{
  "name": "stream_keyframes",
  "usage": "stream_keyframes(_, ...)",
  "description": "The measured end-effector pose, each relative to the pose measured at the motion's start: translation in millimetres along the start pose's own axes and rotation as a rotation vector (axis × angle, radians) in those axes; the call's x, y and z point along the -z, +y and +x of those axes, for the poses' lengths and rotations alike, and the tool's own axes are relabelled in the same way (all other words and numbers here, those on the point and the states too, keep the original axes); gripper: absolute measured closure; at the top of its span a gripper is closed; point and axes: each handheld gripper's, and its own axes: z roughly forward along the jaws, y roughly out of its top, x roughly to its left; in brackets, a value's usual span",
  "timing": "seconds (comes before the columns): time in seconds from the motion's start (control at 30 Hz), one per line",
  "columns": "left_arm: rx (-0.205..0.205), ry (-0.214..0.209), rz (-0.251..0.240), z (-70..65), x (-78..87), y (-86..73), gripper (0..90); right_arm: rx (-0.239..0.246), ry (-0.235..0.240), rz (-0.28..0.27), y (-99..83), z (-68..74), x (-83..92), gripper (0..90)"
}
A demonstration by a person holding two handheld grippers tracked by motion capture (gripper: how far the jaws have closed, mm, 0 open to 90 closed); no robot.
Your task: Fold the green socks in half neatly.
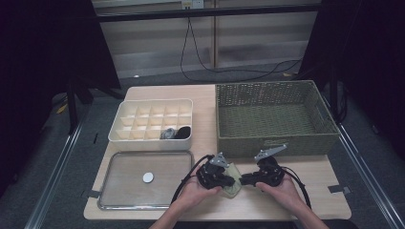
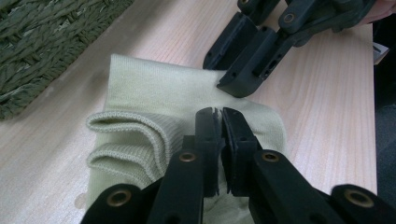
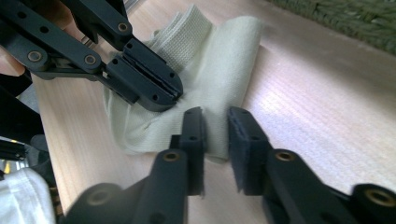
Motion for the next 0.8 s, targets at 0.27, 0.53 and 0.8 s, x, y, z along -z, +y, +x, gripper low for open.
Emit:
stream_keyframes(0.27,-0.010,-0.001,0.013,1.4,1.4,-0.4,86.4,-0.006,-0.009,-0.021,2.4,3.4,3.5,84.9)
stream_keyframes(0.53,-0.005,-0.011,-0.014,2.5,-0.9,-1.2,86.8,0.001,0.028,-0.082,6.2,10.5,11.3,85.8)
stream_keyframes(0.8,-0.007,0.019,-0.005,-2.9,0.2,-1.4,86.4,-0.007,0.050,-0.100,7.5,12.5,12.8,86.0)
